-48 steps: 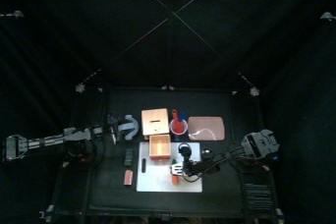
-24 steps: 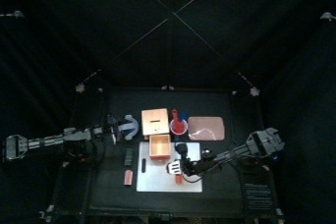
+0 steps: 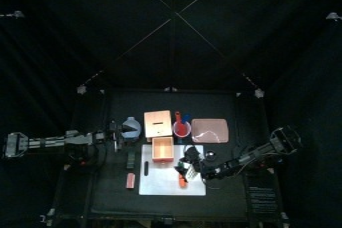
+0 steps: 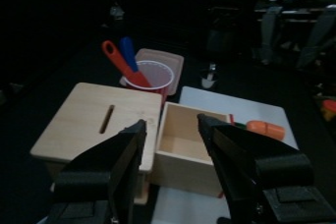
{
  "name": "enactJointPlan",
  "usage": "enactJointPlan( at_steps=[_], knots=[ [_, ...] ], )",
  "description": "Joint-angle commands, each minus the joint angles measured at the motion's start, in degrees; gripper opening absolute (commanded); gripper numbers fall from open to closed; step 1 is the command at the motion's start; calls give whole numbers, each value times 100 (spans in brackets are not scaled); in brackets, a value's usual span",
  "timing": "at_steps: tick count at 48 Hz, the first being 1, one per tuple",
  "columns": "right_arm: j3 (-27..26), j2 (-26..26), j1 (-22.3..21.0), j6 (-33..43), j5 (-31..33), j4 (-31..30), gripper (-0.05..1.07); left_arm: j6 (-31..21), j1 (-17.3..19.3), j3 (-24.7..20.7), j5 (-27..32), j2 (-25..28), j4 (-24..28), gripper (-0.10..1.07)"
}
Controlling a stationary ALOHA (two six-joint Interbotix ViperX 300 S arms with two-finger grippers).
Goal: Close drawer
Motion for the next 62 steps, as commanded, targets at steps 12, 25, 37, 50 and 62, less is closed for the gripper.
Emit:
enactJointPlan(
  at_steps=[12, 25, 37, 50, 62],
  knots=[
    [448, -1037, 18, -624, -404, -976, 85, 26, -343, -220, -527, 9, -325, 83],
    [976, -1819, -26, -554, -527, -1380, 85, 9, -387, -185, -642, 9, -448, 83],
    [1292, -2021, -176, -545, -712, -1433, 85, 9, -387, -193, -642, 9, -554, 83],
    [1424, -1890, -668, -562, -1081, -1380, 85, 18, -369, -97, -633, 9, -650, 83],
    [1652, -1468, -1371, -527, -1178, -1248, 83, 35, -246, -26, -633, 211, -510, 83]
  ],
)
